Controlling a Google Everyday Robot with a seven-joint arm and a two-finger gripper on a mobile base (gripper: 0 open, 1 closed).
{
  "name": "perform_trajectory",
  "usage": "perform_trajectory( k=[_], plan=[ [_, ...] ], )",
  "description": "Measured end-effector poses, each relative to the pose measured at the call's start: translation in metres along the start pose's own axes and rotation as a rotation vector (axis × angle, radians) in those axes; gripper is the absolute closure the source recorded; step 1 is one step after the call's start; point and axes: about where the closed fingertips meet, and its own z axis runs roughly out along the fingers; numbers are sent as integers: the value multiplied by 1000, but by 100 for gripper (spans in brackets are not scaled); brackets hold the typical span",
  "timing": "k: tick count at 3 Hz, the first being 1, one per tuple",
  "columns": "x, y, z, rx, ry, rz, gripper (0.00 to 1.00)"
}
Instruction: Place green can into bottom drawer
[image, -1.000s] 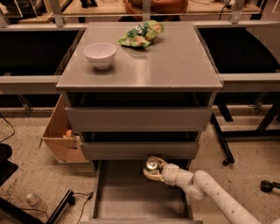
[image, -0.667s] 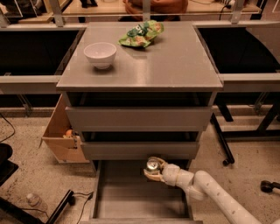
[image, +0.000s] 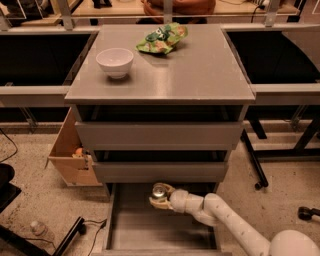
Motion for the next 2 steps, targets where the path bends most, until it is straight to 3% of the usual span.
perform_trajectory(
  k=[2],
  plan=[
    [67,31,67,-137,-3,12,100]
  ],
)
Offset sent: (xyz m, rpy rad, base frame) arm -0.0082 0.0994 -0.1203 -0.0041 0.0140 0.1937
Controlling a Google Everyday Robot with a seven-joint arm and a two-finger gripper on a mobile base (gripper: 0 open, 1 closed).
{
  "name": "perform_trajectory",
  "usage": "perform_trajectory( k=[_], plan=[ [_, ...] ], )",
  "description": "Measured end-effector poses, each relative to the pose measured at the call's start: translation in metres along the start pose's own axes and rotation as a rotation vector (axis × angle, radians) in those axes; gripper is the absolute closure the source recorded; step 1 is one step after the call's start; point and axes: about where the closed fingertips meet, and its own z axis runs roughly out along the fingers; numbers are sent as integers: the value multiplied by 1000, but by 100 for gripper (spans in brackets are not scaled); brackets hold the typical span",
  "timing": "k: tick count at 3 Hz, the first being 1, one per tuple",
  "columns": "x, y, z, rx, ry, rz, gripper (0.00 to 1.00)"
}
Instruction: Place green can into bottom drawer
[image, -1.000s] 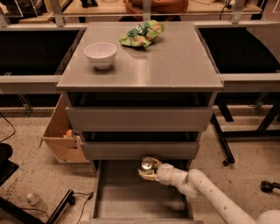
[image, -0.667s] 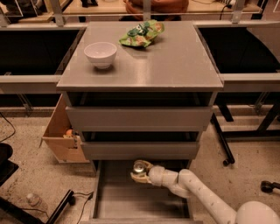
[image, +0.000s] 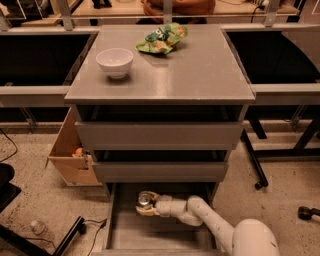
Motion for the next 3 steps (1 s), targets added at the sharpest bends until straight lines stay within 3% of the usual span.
perform_trajectory(
  k=[2,3],
  plan=[
    [57,16,34,-57,25,17,100],
    [72,21,42,-51,1,59,100]
  ],
)
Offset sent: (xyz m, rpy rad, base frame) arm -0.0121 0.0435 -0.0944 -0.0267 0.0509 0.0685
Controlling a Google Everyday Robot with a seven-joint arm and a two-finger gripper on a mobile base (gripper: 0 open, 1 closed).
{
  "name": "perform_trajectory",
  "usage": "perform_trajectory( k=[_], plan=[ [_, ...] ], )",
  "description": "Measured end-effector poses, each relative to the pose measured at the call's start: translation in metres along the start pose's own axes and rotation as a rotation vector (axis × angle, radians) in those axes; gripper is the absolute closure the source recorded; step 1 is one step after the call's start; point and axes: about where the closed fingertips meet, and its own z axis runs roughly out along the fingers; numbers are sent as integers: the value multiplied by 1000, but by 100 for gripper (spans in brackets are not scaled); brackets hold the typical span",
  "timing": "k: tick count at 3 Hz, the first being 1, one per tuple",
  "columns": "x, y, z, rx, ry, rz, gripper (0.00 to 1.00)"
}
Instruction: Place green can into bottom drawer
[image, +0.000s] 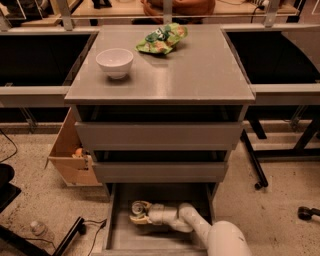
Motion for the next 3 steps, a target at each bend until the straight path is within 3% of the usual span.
perform_trajectory(
  k=[3],
  plan=[
    [1,-1,0,2,1,0,34]
  ],
)
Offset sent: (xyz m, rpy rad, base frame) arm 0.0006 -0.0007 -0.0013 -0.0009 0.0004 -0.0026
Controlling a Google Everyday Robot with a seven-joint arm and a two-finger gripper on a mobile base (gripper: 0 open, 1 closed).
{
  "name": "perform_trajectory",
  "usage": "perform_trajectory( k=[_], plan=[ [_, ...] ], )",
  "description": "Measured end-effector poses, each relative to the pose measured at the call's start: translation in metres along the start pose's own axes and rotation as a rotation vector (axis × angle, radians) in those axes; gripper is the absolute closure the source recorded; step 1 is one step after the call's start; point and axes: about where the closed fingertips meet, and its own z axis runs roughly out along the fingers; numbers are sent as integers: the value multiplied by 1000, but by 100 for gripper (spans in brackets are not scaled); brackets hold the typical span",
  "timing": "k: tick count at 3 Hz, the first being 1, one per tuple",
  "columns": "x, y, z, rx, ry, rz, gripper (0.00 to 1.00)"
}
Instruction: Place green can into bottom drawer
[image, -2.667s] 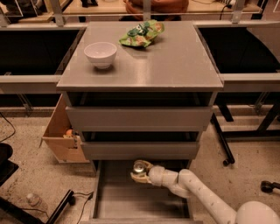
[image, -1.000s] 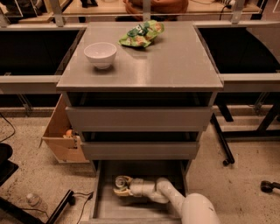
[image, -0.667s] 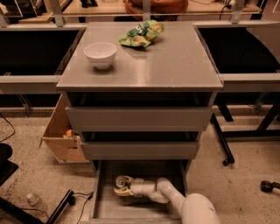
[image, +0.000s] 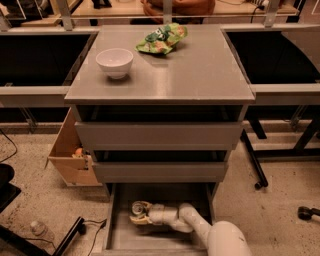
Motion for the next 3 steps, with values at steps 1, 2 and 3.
perform_trajectory(
  k=[1,2,3],
  plan=[
    [0,0,0,0,0,0,11],
    [0,0,0,0,0,0,0],
    [0,0,0,0,0,0,0]
  ],
)
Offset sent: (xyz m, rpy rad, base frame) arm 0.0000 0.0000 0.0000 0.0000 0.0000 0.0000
